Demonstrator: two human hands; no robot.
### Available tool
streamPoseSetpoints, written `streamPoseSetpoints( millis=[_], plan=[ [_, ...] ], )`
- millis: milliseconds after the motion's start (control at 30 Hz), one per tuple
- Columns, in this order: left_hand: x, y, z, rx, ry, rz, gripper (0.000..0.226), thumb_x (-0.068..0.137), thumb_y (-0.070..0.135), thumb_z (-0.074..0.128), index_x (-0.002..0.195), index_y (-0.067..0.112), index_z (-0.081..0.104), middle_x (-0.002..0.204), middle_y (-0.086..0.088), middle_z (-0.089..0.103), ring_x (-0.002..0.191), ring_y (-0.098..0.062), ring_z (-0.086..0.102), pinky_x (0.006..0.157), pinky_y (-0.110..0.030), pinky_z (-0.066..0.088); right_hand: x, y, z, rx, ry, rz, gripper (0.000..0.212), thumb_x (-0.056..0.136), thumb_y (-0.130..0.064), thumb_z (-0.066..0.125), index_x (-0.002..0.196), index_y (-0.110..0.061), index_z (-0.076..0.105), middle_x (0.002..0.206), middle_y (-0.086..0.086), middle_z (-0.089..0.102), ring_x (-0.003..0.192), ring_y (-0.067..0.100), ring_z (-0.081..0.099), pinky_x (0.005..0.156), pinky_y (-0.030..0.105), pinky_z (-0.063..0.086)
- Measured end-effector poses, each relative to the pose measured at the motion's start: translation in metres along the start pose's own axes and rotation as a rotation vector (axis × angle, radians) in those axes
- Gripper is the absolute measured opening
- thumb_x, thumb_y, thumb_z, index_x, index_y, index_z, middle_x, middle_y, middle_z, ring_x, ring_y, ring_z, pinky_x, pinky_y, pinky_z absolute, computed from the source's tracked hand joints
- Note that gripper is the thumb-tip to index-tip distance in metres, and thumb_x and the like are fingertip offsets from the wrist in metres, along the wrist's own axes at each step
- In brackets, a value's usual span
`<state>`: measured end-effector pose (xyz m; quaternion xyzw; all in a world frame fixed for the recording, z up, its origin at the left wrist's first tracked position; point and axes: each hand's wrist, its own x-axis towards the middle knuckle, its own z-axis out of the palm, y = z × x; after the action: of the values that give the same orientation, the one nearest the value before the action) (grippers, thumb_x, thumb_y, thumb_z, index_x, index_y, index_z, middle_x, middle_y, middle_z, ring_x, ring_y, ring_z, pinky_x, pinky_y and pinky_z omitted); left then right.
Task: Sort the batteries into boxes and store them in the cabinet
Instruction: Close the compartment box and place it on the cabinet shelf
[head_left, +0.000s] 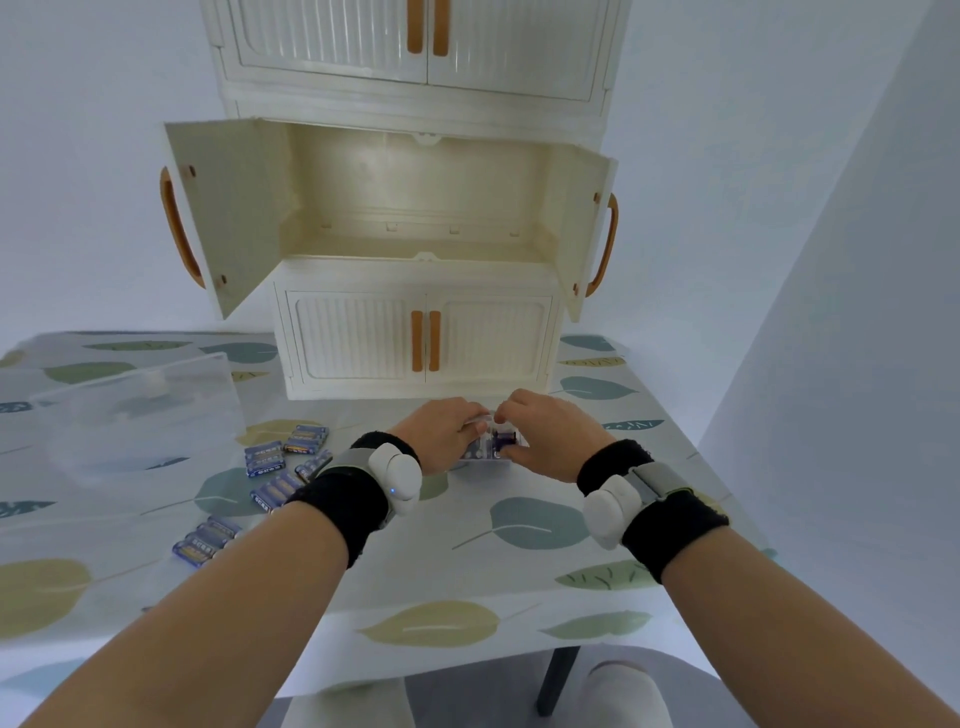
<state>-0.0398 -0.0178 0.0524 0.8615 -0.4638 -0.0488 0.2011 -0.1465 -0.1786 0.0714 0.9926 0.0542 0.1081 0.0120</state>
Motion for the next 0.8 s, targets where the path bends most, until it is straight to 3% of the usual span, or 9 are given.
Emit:
streamPoseSetpoints(
  millis=[100,200,300,367,467,533,633,800],
  plan=[
    [0.0,0.001,-0.001,-0.01,-0.003,0.003,0.036,0.107,0.029,0.035,0.131,0.015,0.057,0.116,-0.01,0.064,0.104,-0.027,0.058,0.086,-0.026,0.036,-0.002,-0.007,-0.001,-0.181,0.012,-0.083,0.022,0.092,-0.023,0.051,0.107,-0.011,0.062,0.099,0.006,0.061,0.079,0.028,0.062,0.067,0.039,0.051],
    [-0.001,0.001,-0.001,-0.012,-0.01,0.013,0.035,0.106,0.029,0.035,0.129,0.015,0.058,0.113,-0.009,0.065,0.103,-0.027,0.058,0.085,-0.025,0.036,-0.002,-0.013,0.0,-0.241,0.03,-0.089,0.019,0.091,-0.017,0.048,0.106,-0.01,0.059,0.092,0.007,0.061,0.067,0.028,0.058,0.056,0.035,0.04],
    [-0.002,0.001,-0.003,-0.02,-0.018,0.013,0.035,0.106,0.029,0.035,0.127,0.014,0.058,0.114,-0.008,0.065,0.104,-0.028,0.059,0.087,-0.028,0.038,-0.001,-0.01,-0.001,-0.242,0.055,-0.109,0.015,0.089,-0.021,0.05,0.095,-0.012,0.06,0.084,0.005,0.063,0.058,0.025,0.048,0.054,0.032,0.032],
    [-0.003,0.001,-0.002,-0.007,-0.018,0.011,0.036,0.106,0.03,0.036,0.131,0.014,0.057,0.12,-0.008,0.063,0.109,-0.028,0.057,0.092,-0.03,0.039,0.0,-0.004,-0.003,-0.2,0.078,-0.093,0.015,0.089,-0.026,0.05,0.086,-0.015,0.06,0.08,0.002,0.065,0.057,0.023,0.048,0.053,0.032,0.036],
    [-0.006,0.001,0.0,-0.009,-0.016,-0.01,0.038,0.106,0.03,0.037,0.136,0.014,0.054,0.127,-0.01,0.061,0.114,-0.028,0.055,0.097,-0.032,0.038,0.005,0.006,-0.005,0.033,0.085,0.011,0.019,0.092,-0.033,0.054,0.093,-0.021,0.068,0.087,-0.005,0.069,0.076,0.018,0.062,0.069,0.033,0.051],
    [-0.006,0.001,0.0,-0.012,-0.013,-0.015,0.038,0.106,0.03,0.037,0.136,0.015,0.054,0.127,-0.01,0.061,0.114,-0.027,0.055,0.095,-0.029,0.037,0.007,0.01,-0.001,0.221,0.055,0.096,0.017,0.092,-0.037,0.062,0.097,-0.024,0.071,0.092,-0.007,0.07,0.086,0.012,0.063,0.081,0.029,0.051],
    [-0.007,0.002,-0.001,-0.001,-0.016,-0.011,0.037,0.106,0.031,0.037,0.132,0.014,0.057,0.121,-0.01,0.062,0.108,-0.027,0.057,0.089,-0.026,0.036,0.009,0.016,0.009,0.531,0.031,0.315,0.019,0.082,-0.041,0.075,0.092,-0.025,0.073,0.092,-0.01,0.071,0.088,0.008,0.064,0.083,0.028,0.051],
    [-0.012,0.004,-0.001,0.002,-0.01,0.01,0.036,0.105,0.032,0.036,0.127,0.014,0.059,0.115,-0.007,0.063,0.103,-0.026,0.058,0.089,-0.028,0.04,0.009,0.02,0.013,0.901,-0.076,0.756,0.059,0.062,-0.049,0.09,0.112,-0.026,0.069,0.112,-0.004,0.059,0.106,0.02,0.055,0.084,0.036,0.048]
  ],
)
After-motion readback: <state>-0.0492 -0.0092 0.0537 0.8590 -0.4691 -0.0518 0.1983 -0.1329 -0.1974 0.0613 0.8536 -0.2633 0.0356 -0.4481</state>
